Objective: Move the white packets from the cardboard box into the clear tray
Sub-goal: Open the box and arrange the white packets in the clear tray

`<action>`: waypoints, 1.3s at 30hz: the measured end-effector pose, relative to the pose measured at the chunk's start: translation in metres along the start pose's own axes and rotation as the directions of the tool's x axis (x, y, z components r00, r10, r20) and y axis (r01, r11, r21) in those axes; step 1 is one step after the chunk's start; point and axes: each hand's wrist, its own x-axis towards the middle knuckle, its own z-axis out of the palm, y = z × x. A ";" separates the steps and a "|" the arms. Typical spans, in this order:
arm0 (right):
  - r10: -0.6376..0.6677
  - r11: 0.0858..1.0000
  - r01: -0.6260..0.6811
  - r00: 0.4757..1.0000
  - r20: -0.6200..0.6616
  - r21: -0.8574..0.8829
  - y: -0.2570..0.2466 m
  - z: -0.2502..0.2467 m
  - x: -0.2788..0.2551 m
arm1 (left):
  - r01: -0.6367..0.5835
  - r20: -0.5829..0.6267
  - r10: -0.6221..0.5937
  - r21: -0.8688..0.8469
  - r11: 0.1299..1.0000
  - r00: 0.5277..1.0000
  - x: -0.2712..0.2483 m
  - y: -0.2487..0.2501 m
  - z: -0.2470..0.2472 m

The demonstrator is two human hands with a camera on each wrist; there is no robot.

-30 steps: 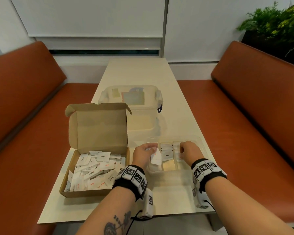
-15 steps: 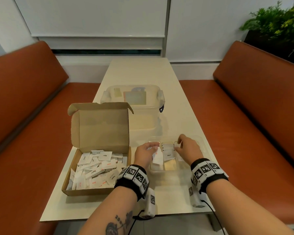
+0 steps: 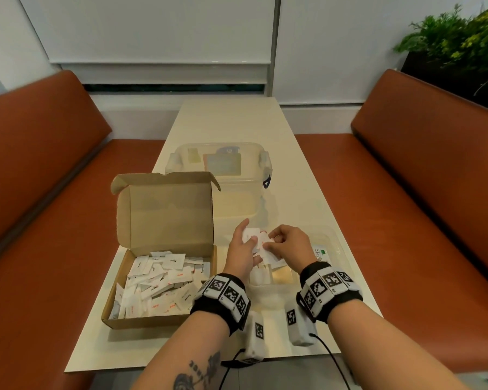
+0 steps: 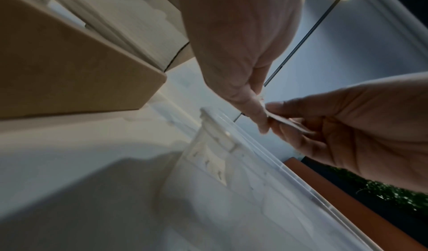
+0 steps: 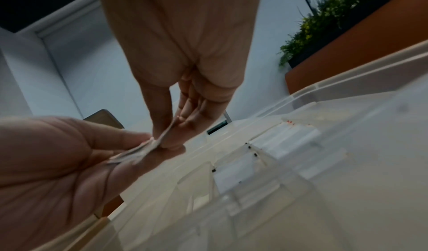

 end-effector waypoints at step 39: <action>0.130 0.789 -0.056 0.988 0.078 -0.612 0.055 -0.048 0.019 | 0.039 0.048 -0.035 -0.082 0.996 0.998 0.006 0.003 0.005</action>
